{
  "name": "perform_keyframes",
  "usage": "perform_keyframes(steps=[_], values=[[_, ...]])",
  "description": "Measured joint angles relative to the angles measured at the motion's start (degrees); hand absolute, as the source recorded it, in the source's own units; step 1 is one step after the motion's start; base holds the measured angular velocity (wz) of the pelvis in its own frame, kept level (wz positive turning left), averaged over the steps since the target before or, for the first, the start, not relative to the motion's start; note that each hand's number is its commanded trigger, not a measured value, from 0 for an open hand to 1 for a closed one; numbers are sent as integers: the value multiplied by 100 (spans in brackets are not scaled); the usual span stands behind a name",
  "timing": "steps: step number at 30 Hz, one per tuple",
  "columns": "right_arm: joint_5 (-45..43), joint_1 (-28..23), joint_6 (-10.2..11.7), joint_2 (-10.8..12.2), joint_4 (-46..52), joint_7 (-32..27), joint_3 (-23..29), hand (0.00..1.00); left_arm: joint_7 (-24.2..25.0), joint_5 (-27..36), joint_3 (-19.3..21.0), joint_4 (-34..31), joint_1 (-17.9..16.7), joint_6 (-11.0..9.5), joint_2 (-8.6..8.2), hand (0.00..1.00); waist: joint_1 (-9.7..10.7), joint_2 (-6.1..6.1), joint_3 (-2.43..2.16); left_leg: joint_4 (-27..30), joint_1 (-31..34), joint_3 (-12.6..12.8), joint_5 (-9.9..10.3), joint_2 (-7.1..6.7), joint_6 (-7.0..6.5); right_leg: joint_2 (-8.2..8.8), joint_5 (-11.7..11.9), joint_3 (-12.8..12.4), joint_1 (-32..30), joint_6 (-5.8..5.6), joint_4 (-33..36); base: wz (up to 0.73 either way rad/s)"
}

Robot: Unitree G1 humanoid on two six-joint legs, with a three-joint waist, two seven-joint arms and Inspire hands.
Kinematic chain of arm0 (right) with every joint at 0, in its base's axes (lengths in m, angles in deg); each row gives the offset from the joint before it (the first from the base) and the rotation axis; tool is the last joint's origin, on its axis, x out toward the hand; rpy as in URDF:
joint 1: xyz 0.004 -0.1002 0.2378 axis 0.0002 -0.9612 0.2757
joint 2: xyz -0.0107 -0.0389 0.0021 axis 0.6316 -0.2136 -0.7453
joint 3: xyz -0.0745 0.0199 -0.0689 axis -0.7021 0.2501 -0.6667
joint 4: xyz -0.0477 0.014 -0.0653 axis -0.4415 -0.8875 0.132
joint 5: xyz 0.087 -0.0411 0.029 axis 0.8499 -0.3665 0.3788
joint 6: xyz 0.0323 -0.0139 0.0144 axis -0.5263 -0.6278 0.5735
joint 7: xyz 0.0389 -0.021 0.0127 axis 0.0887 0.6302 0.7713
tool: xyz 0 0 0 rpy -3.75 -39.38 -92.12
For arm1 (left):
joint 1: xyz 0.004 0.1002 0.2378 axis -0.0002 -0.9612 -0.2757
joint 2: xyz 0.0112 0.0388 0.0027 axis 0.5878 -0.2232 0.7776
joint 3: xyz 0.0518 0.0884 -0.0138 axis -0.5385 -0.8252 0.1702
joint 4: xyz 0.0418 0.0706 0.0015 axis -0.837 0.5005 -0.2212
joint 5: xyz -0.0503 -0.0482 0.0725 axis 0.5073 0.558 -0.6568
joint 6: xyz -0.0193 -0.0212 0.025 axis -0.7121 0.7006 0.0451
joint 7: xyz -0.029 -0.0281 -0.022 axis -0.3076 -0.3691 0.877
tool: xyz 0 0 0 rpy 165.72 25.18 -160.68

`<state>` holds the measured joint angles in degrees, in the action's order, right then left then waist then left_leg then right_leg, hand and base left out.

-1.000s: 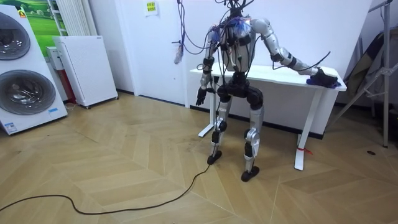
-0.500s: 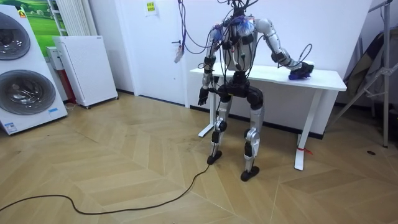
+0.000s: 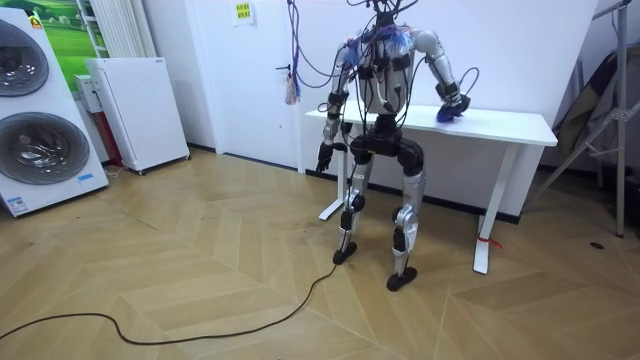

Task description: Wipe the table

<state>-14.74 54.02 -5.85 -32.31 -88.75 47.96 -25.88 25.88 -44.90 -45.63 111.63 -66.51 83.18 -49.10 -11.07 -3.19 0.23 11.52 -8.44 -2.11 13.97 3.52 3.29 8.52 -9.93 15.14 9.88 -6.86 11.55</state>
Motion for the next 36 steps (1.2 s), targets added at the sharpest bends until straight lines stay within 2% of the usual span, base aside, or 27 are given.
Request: perform_keyframes(steps=[6,9,12,15,18,24,26,30,34,36], values=[[10,160,9,139,-23,1,-1,0,0,-1,-161,-8,-49,38,-2,0,-41,-15,-1,28,81,-127,-1,-6,-2,14,0,222,12,0,0,13],[56,150,27,154,-145,2,-8,0,0,3,-247,-130,-87,26,-23,0,-39,1,7,34,82,-129,-4,-5,-4,15,0,223,9,0,-1,3],[63,103,46,154,-152,2,-8,0,0,3,-374,-289,-110,23,-21,0,-9,46,34,34,84,-126,-5,-5,-5,18,0,219,-2,0,-3,0],[170,90,56,154,-153,2,-7,0,5,2,-454,-387,-97,4,-22,0,54,71,23,35,82,-97,-5,-5,-5,24,0,209,-14,-1,0,-1],[166,84,175,154,-141,2,-5,0,76,-1,-450,-449,-87,-24,-22,0,121,79,13,62,96,20,-6,-6,-7,43,0,213,-17,-1,15,-1],[205,83,361,154,-37,-94,16,0,79,265,-449,-458,79,-172,-26,0,410,96,-6,196,197,51,-7,-22,-12,72,0,137,-73,-1,171,9],[225,-46,398,154,200,-149,106,0,79,245,-442,-458,184,-256,-21,0,478,92,-13,238,265,47,-20,-43,-33,92,-1,100,-94,-1,222,17],[596,-64,559,150,287,-358,273,0,78,236,-439,-455,282,-269,-15,0,623,75,-22,354,415,8,-25,-69,-41,94,-1,45,-74,-1,198,17],[792,-66,630,147,355,-579,752,0,57,238,-374,-455,282,-305,-15,0,622,57,-12,427,502,25,-30,-79,-35,76,-16,-86,-85,-23,81,1],[833,-73,665,141,382,-626,939,0,56,229,-322,-457,233,-305,-14,0,642,40,-33,445,545,25,-42,-79,-22,56,-24,-112,-75,-20,-9,0]])
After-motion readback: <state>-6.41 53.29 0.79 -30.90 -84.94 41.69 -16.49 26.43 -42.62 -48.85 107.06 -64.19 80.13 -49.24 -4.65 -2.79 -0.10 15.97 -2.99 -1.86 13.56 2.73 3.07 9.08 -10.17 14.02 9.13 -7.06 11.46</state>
